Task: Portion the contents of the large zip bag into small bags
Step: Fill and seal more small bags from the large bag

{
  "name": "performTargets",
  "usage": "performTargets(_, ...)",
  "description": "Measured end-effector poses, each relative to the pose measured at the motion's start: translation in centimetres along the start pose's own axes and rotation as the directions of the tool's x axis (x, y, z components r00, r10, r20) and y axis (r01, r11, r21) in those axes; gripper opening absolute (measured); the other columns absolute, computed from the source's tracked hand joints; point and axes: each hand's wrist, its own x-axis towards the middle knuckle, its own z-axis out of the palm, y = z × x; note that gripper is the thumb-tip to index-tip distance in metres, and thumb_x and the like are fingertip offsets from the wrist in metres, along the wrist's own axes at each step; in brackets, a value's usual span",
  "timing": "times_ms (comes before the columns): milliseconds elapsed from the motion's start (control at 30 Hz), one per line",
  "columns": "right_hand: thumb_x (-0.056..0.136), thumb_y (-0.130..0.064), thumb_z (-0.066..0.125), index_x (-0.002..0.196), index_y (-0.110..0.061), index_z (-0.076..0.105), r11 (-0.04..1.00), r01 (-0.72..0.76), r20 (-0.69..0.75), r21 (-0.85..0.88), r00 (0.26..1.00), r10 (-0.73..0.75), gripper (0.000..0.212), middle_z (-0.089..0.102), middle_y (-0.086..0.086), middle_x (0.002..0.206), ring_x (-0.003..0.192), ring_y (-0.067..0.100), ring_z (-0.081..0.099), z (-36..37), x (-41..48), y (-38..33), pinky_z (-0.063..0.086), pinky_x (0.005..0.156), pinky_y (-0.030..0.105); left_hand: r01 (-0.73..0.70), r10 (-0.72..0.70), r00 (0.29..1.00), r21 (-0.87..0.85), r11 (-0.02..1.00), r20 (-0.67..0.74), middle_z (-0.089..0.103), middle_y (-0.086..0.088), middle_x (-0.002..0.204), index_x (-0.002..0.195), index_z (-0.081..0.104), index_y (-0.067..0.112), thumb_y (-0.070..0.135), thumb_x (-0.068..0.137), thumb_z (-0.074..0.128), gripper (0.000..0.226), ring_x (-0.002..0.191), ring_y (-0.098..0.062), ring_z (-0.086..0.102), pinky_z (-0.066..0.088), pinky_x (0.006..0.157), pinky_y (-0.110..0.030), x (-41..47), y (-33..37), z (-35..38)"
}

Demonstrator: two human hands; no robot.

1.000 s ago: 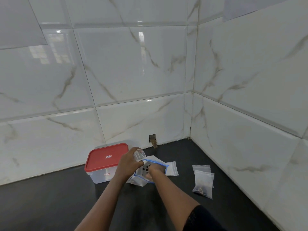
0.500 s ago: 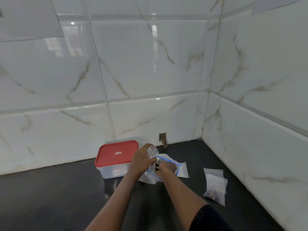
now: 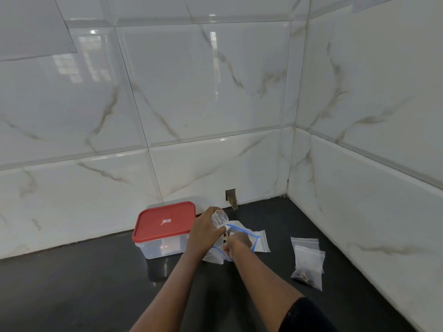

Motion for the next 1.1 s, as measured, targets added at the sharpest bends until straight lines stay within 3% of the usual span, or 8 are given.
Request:
performTargets(100, 0.095, -0.009, 0.051, 0.119, -0.003, 0.055, 0.999, 0.050, -0.020, -0.011, 0.999, -0.050, 0.025, 0.055, 0.009, 0.088, 0.092, 0.019, 0.064, -0.4, 0.0, 0.1, 0.057, 0.080, 0.027, -0.003, 0.004, 1.000, 0.007, 1.000, -0.004, 0.063, -0.001, 0.110, 0.118, 0.051, 0.018, 0.019, 0.077, 0.069, 0.044, 0.086, -0.009, 0.053, 0.042, 0.074, -0.016, 0.0, 0.6, 0.4)
performTargets(233, 0.094, -0.011, 0.052, 0.120, -0.002, 0.053, 0.998, 0.059, -0.047, 0.026, 0.997, -0.057, 0.028, 0.059, 0.016, 0.118, 0.104, 0.025, 0.064, -1.1, -0.4, 0.3, 0.055, 0.089, 0.033, 0.009, -0.009, 1.000, 0.021, 1.000, -0.013, 0.064, -0.002, 0.108, 0.118, 0.051, 0.019, 0.017, 0.076, 0.067, 0.045, 0.085, -0.011, 0.054, 0.044, 0.071, -0.018, -0.1, 1.3, 0.9)
performTargets(400, 0.097, -0.003, 0.041, 0.122, 0.000, 0.051, 0.985, 0.089, -0.042, 0.149, 0.996, -0.084, 0.027, 0.059, 0.019, 0.116, 0.096, 0.031, 0.067, -2.4, -0.9, 0.5, 0.059, 0.081, 0.040, 0.038, -0.038, 0.999, 0.010, 0.999, -0.024, 0.065, -0.002, 0.101, 0.114, 0.050, 0.021, 0.018, 0.074, 0.066, 0.043, 0.085, -0.017, 0.059, 0.053, 0.074, -0.031, -0.2, 1.6, 1.1)
performTargets(567, 0.098, 0.000, 0.037, 0.123, 0.000, 0.047, 0.959, 0.113, -0.022, 0.260, 0.994, -0.111, 0.027, 0.060, 0.020, 0.107, 0.084, 0.030, 0.070, -5.7, -2.8, 0.9, 0.060, 0.066, 0.037, 0.070, -0.071, 0.996, -0.011, 0.997, -0.052, 0.062, 0.001, 0.101, 0.117, 0.048, 0.020, 0.021, 0.075, 0.067, 0.046, 0.085, -0.016, 0.056, 0.049, 0.072, -0.029, -0.4, 1.8, 0.8)
performTargets(667, 0.096, 0.003, 0.040, 0.120, 0.005, 0.047, 0.971, 0.132, -0.002, 0.200, 0.991, -0.135, 0.025, 0.061, 0.026, 0.108, 0.071, 0.027, 0.067, -7.5, -3.3, 0.6, 0.059, 0.066, 0.037, 0.085, -0.085, 0.995, -0.019, 0.996, -0.043, 0.059, 0.004, 0.101, 0.118, 0.046, 0.022, 0.024, 0.072, 0.070, 0.052, 0.087, -0.016, 0.054, 0.051, 0.078, -0.033, -0.6, 1.8, 0.7)
performTargets(767, 0.096, 0.005, 0.038, 0.108, 0.006, 0.048, 0.977, 0.138, 0.038, 0.165, 0.989, -0.146, 0.015, 0.060, 0.024, 0.088, 0.061, 0.026, 0.064, -9.7, -4.1, -0.1, 0.058, 0.067, 0.037, 0.136, -0.138, 0.990, -0.048, 0.990, -0.034, 0.059, 0.004, 0.104, 0.120, 0.043, 0.024, 0.030, 0.070, 0.073, 0.059, 0.091, -0.018, 0.055, 0.051, 0.083, -0.037, -0.8, 1.5, 0.9)
performTargets(1033, 0.096, 0.009, 0.027, 0.083, 0.007, 0.054, 0.968, 0.249, 0.117, 0.038, 0.961, -0.252, 0.030, 0.055, 0.018, 0.069, 0.051, 0.019, 0.061, -14.0, -9.0, -2.8, 0.053, 0.041, 0.024, 0.186, -0.188, 0.982, -0.140, 0.973, 0.000, 0.059, 0.000, 0.114, 0.120, 0.046, 0.021, 0.028, 0.070, 0.076, 0.058, 0.099, -0.018, 0.054, 0.050, 0.088, -0.038, -1.2, 1.0, 1.3)
performTargets(1100, 0.096, 0.008, 0.029, 0.093, 0.009, 0.057, 0.947, 0.321, 0.100, 0.018, 0.942, -0.321, 0.028, 0.056, 0.018, 0.070, 0.056, 0.020, 0.060, -13.4, -9.6, -3.2, 0.055, 0.046, 0.025, 0.170, -0.171, 0.985, -0.147, 0.974, 0.009, 0.058, 0.000, 0.116, 0.120, 0.045, 0.021, 0.025, 0.070, 0.077, 0.059, 0.098, -0.015, 0.053, 0.050, 0.090, -0.038, -1.4, 1.0, 1.5)
